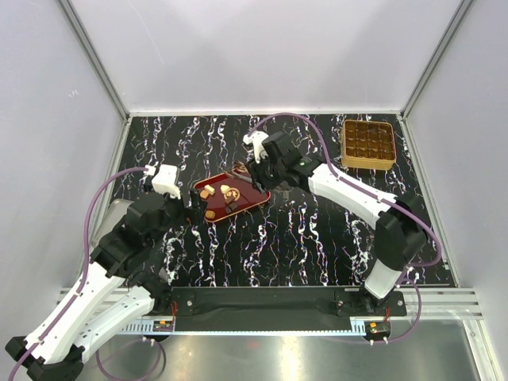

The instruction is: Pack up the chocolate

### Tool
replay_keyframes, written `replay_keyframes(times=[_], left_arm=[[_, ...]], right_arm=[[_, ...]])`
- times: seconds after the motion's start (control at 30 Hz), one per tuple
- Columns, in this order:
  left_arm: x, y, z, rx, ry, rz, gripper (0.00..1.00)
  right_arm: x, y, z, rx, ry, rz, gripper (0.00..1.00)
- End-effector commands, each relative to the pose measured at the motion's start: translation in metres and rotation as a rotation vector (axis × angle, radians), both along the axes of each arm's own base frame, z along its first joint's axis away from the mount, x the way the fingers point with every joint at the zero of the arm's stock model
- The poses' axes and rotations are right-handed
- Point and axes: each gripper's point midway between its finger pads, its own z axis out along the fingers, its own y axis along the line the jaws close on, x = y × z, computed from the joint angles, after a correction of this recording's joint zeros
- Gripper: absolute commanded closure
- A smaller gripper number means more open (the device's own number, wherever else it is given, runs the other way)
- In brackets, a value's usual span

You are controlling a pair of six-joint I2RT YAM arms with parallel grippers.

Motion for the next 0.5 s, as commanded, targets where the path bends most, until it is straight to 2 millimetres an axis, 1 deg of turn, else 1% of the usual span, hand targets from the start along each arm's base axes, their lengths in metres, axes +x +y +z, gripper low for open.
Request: replay_keyframes(times=[0.0,0.1,0.2,0.47], left_arm=[[0.005,0.002,0.013,-0.018,-0.048,0.019,0.01],[0.004,0.001,0.013,-0.019,-0.048,0.016,0.01],[0.005,0.001,0.012,-0.019,-0.046,0.015,0.01],[0.004,0.0,0.012,-0.02,-0.045,0.012,0.01]], right_arm=[[0.005,0.027,0.028,0.044,-0.094,0.093,0.46],[0.0,0.035,0.019,0.008,-0.099,0.124,0.46],[-0.002,0.038,0.007,-0.037,-0.105,0.133,0.45],[-0.007,0.044,-0.012,-0.113,-0.107,0.166,0.45]])
